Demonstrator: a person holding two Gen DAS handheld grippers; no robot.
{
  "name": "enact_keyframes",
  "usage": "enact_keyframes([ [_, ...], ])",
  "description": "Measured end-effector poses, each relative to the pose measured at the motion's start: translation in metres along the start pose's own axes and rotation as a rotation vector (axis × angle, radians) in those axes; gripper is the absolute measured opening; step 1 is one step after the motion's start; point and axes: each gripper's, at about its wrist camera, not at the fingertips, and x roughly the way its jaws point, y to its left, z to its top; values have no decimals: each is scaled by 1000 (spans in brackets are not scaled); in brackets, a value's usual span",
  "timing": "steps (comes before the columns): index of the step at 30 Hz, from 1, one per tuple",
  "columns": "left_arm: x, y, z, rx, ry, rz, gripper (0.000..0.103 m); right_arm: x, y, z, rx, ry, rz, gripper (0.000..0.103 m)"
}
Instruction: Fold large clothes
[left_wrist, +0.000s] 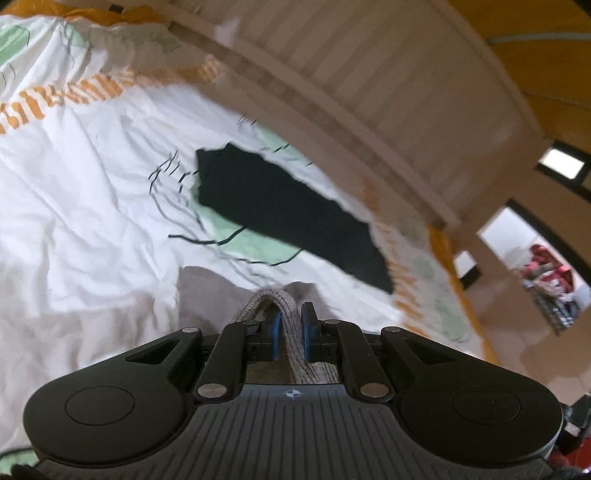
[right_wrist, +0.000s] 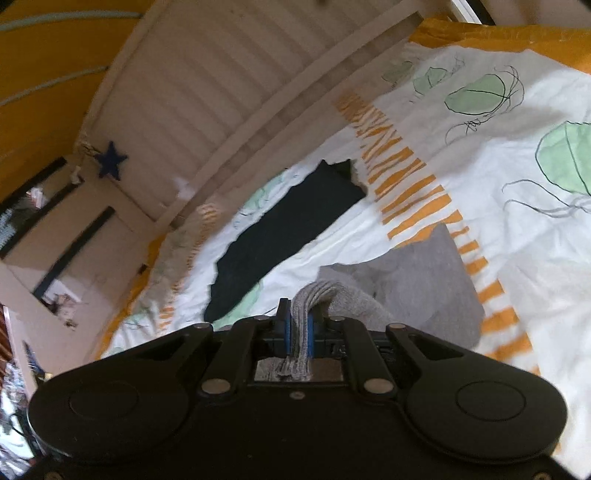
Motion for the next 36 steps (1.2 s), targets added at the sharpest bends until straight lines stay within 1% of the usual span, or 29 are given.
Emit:
enact_keyframes([
  [5,37,15,2,-16,48,49,12,38,-11,6,-22,35,-57,17],
  [7,47,18,2,-6,65,59,13,48,-15,7,-37,37,-80,22],
  [8,52,19,2,0,75,66,19,52,-17,7,-43,37,-89,23],
  [9,55,19,1,6,84,71,22,55,-18,7,-50,38,-94,23],
  [10,57,20,1,13,84,75,31,59,-20,5,-62,39,-100,24],
  [11,57,19,1,25,67,93,47,61,-21,4,-77,39,-108,26],
  [12,54,19,2,41,37,114,56,63,-21,3,-90,38,-112,30],
  [13,53,19,3,47,17,118,68,64,-21,3,-98,32,-109,36],
  [14,50,21,6,43,-1,114,73,62,-21,2,-104,18,-105,53],
  [15,47,21,8,38,-12,116,73,59,-22,2,-108,-9,-108,74],
  [16,42,21,11,38,-24,125,75,56,-22,2,-110,-36,-105,81],
  [18,31,15,13,64,-53,147,77,48,-22,3,-107,-71,-94,81],
  [20,23,3,12,112,-75,159,79,40,-18,3,-125,-90,-100,81],
  [22,19,-14,6,175,-71,170,80,34,-10,-2,-176,-99,-104,81],
  [24,20,-32,-5,231,-60,170,80,31,3,-12,-248,-92,-126,81],
  [27,36,-60,-26,335,-4,155,81,37,25,-34,-378,-62,-147,81],
  [29,50,-76,-41,418,31,164,81,49,40,-48,-471,-24,-174,82],
  [31,64,-88,-53,497,51,181,81,62,54,-62,-557,8,-183,82],
  [34,85,-90,-64,536,78,230,81,81,69,-75,-661,36,-199,82],
  [36,99,-85,-67,543,102,286,81,95,72,-78,-705,48,-232,82],
])
